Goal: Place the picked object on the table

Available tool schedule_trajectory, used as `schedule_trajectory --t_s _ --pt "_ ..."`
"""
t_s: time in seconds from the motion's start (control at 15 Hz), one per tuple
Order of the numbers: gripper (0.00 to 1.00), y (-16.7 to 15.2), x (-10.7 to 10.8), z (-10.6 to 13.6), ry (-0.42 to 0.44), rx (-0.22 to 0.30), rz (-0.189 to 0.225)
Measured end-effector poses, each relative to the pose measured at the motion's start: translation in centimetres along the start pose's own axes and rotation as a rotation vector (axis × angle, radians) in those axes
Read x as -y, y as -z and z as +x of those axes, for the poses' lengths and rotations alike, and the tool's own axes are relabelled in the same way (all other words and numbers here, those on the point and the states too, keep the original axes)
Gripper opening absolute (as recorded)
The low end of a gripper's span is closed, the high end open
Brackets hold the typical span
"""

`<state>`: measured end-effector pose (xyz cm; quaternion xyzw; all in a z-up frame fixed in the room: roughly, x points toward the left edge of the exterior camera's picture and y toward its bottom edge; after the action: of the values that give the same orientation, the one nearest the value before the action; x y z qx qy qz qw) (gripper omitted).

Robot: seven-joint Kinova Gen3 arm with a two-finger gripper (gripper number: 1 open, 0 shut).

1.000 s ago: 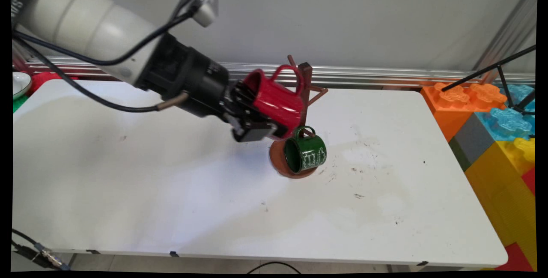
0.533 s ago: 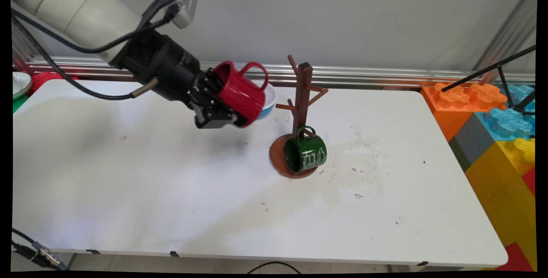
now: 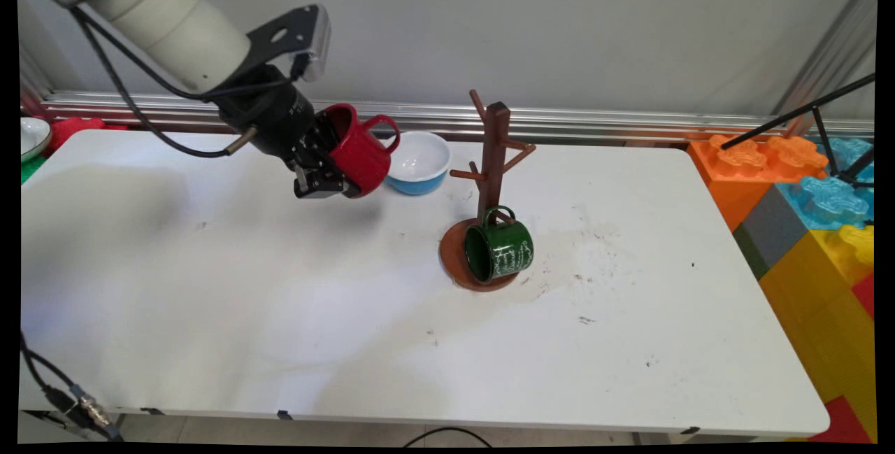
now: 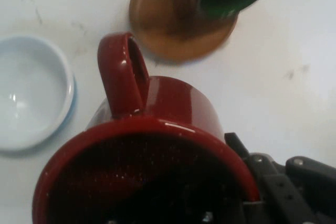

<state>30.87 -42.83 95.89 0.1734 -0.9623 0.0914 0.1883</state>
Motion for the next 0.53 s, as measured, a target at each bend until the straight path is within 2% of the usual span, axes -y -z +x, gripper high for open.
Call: schedule_trajectory --t_s 0.33,0.53 --pt "0.00 -3.8 2.5 -0.4 -0.035 0.120 -0.004" --pt "0.00 -5.5 3.3 -0.5 -0.041 0.161 -0.010"
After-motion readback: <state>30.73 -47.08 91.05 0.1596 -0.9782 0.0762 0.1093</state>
